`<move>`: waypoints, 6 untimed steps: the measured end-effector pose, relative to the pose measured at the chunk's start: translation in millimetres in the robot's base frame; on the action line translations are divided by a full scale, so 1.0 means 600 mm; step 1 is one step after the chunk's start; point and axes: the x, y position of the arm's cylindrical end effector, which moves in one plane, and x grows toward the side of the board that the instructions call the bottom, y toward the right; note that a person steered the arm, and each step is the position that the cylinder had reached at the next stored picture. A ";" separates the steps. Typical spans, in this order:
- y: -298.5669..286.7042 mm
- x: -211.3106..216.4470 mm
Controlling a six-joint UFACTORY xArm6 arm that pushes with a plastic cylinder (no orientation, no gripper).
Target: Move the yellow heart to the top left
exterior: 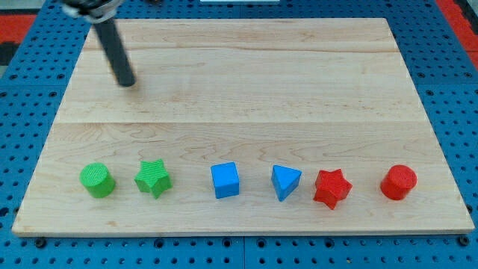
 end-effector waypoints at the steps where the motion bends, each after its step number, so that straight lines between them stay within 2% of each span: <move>1: 0.042 -0.094; 2: 0.050 0.000; 3: -0.033 0.012; 4: -0.089 -0.014; 5: -0.099 -0.110; 6: -0.118 -0.152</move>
